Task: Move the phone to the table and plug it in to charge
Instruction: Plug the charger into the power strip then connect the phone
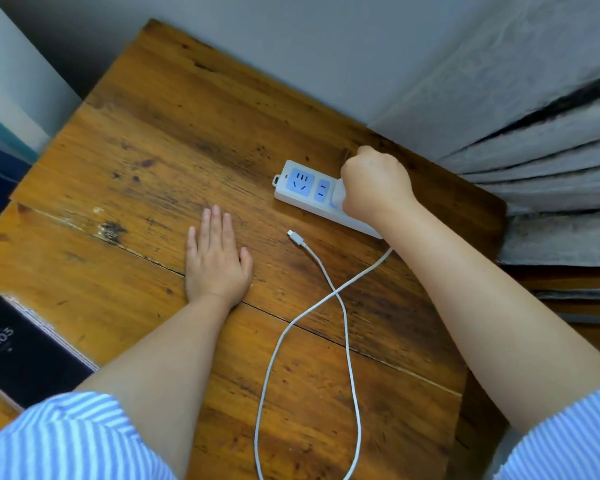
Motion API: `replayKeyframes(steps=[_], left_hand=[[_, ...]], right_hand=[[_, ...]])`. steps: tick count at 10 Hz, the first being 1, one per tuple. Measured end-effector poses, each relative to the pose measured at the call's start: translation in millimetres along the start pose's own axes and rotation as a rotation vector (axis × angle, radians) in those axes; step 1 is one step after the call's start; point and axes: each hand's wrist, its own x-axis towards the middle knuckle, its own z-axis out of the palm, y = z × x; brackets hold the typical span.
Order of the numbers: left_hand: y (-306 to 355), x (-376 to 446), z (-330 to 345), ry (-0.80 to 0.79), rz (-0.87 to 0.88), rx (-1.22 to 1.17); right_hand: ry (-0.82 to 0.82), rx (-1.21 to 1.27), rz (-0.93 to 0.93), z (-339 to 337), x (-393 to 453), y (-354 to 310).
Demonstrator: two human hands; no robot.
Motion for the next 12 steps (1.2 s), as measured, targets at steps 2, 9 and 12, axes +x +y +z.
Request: replayKeyframes(steps=[2,9,12], left_hand=[[-0.8,0.4,0.5,0.008,0.008,-0.003],[-0.7,0.6,-3.0,-0.003,0.011,-0.033],[0.0,-1.4,-5.6,-0.004,0.025,-0.077]], right_hand=[[-0.035,-0.084,-0.082,1.9,4.8,-13.6],[-0.096,-0.054,-0.045,0.3,10.8,-16.1],[0.438,1.008,0.516,31.4,-43.4,26.1]])
